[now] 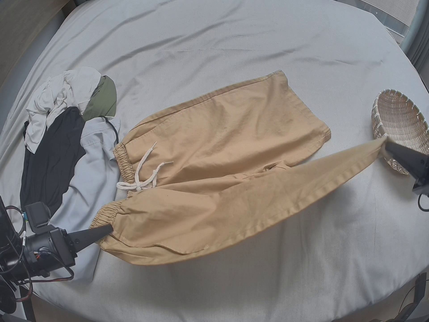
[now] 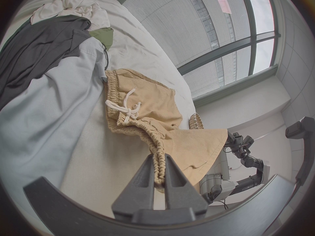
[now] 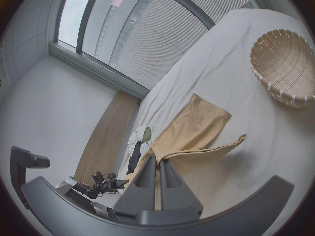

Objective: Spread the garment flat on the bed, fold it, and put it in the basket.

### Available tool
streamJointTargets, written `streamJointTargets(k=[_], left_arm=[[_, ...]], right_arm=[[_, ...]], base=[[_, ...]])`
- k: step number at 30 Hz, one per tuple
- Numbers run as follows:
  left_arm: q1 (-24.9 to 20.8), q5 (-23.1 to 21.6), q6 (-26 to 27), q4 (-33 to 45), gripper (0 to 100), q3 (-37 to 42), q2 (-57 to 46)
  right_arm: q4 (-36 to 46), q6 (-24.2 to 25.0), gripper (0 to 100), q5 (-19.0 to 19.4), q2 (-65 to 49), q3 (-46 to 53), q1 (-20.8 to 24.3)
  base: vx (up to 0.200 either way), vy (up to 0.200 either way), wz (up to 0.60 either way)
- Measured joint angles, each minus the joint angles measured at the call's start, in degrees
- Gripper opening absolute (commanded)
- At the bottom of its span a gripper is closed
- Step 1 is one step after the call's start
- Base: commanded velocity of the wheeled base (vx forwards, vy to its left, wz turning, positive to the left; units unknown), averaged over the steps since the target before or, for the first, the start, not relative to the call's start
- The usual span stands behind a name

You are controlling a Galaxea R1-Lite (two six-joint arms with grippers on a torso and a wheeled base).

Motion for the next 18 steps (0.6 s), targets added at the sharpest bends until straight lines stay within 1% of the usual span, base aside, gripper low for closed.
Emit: streamJointTargets(k=[3,9,18], left_arm=[[-0.4,0.0,-1.0,-0.1,0,-0.7,-0.3],[-0.6,0.1,-5.0,-0.2,0,-3.9,-1.3],[-0.8,0.6,-5.6,0.2,0,-7.8,-1.3]], right_arm=[[0.1,0.1,0,0.0,0.2,-1.4,-0.3],[-0.2,0.1,0,0.1,2.1,-3.6,-1.3],[-0.4,0.0,0,0.2,7.2,-8.2,-3.6]], base=[[0.0,0.0,0.0],[0.0,0.0,0.0],[0.0,0.0,0.0]])
